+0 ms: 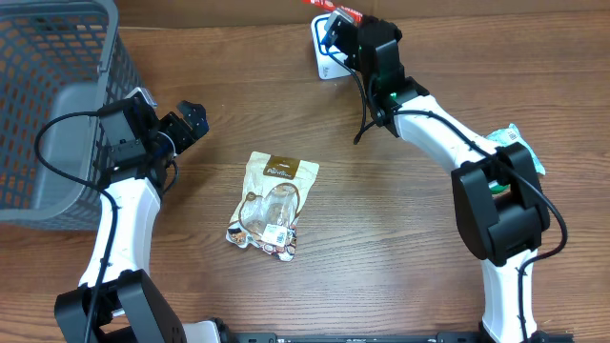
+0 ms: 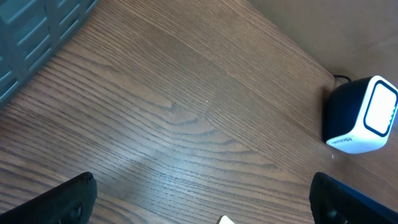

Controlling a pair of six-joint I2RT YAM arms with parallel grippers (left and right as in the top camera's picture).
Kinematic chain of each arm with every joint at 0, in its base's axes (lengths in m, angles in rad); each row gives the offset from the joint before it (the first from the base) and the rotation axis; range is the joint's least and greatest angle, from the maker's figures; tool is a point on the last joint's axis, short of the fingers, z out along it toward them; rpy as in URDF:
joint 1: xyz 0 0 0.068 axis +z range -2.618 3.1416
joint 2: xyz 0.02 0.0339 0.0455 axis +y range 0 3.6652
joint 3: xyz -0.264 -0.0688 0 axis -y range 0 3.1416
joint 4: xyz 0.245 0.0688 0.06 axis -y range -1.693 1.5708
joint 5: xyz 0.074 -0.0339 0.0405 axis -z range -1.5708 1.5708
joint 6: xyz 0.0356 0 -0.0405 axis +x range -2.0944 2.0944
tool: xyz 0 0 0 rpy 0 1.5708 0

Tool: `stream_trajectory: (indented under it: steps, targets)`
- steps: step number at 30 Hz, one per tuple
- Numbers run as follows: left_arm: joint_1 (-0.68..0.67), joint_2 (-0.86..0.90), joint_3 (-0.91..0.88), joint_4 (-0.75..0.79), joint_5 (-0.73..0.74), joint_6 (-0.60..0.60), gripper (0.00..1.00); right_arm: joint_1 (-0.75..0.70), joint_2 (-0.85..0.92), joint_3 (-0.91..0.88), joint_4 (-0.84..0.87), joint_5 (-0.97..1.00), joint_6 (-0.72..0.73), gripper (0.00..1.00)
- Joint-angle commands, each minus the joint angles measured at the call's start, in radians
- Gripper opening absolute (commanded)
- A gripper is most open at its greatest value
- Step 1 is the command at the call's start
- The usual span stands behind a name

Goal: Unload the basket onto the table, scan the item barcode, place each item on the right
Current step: 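Hold the red stick under the white scanner with the right gripper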

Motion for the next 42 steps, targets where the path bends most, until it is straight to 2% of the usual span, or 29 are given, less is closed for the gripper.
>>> stream_trajectory:
  steps: [1,13,23,30,36,42]
  targets:
    - [0.000,-0.009,-0.004,-0.001,-0.015,-0.014,1.00,-0.017,0.040,0.020,0.019,0.046,-0.004,0.03]
    - [0.000,-0.009,-0.004,-0.001,-0.015,-0.014,1.00,-0.025,0.194,0.020,0.113,0.166,-0.058,0.03]
    - [0.000,-0.009,-0.004,-0.005,-0.015,-0.014,1.00,-0.021,0.218,0.020,0.169,0.200,-0.060,0.03]
    - [0.000,-0.009,-0.004,-0.006,-0.015,-0.014,1.00,-0.017,0.223,0.020,0.166,0.206,-0.212,0.03]
    - [0.000,-0.009,-0.004,-0.008,-0.015,-0.014,1.00,-0.013,0.225,0.020,0.166,0.209,-0.214,0.03]
    - [0.000,-0.009,-0.004,-0.008,-0.015,-0.014,1.00,-0.009,0.232,0.020,0.166,0.223,-0.283,0.03]
